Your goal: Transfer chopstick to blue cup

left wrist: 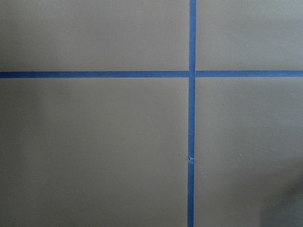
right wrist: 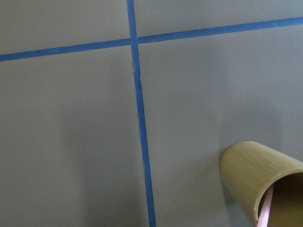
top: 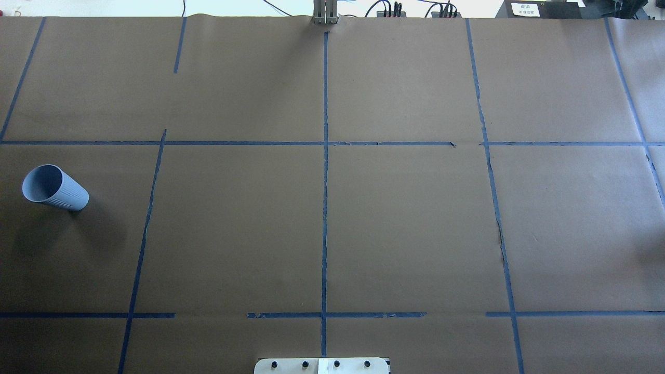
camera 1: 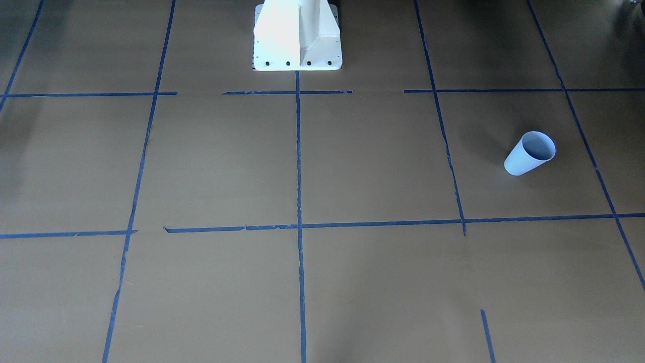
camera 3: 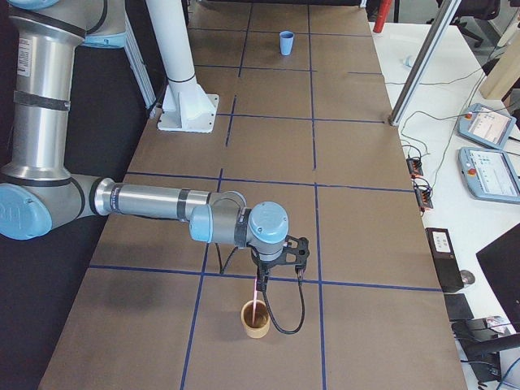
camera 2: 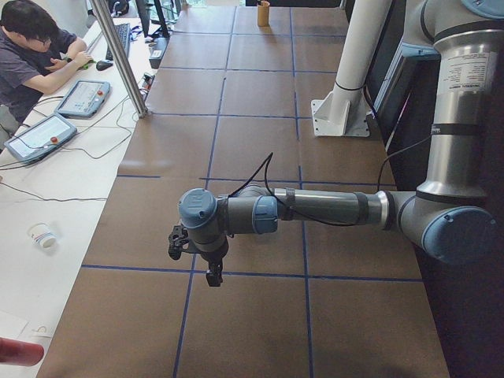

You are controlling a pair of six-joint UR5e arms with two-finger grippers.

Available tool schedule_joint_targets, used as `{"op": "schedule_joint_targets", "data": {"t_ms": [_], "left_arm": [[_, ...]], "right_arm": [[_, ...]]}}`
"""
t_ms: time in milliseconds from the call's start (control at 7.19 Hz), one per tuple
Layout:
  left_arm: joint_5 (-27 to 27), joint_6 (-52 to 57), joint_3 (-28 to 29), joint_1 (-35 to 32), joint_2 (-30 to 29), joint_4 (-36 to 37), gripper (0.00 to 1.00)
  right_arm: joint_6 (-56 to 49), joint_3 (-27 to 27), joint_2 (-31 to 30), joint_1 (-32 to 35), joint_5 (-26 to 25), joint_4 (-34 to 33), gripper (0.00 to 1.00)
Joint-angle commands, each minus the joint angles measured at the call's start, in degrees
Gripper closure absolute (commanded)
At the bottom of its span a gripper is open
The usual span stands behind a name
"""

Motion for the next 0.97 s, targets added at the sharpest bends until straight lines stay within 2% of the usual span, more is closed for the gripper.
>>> {"op": "schedule_joint_targets", "data": {"t_ms": [0,417,695,834], "left_arm": [[0.0,-0.1,0.0,0.1,-0.1,-0.1,0.00],[0.0,-0.1,-1.0,0.0,-0.1,-0.5,0.00],[-0.1,-0.4,-4.6,0.3,0.0,-0.5,0.00],[-0.1,-5.3,-7.4,0.7,0.2,-0.6,0.00]], "right_arm": [[0.0,0.1,0.5,0.0,0.0,0.0,0.00],[0.0,0.2,0.5,0.1,0.0,0.2,0.00],[0.4,0.7,0.5,0.1,0.0,0.2,0.00],[0.7,0.7,0.6,0.1,0.0,0.2,0.00]]}}
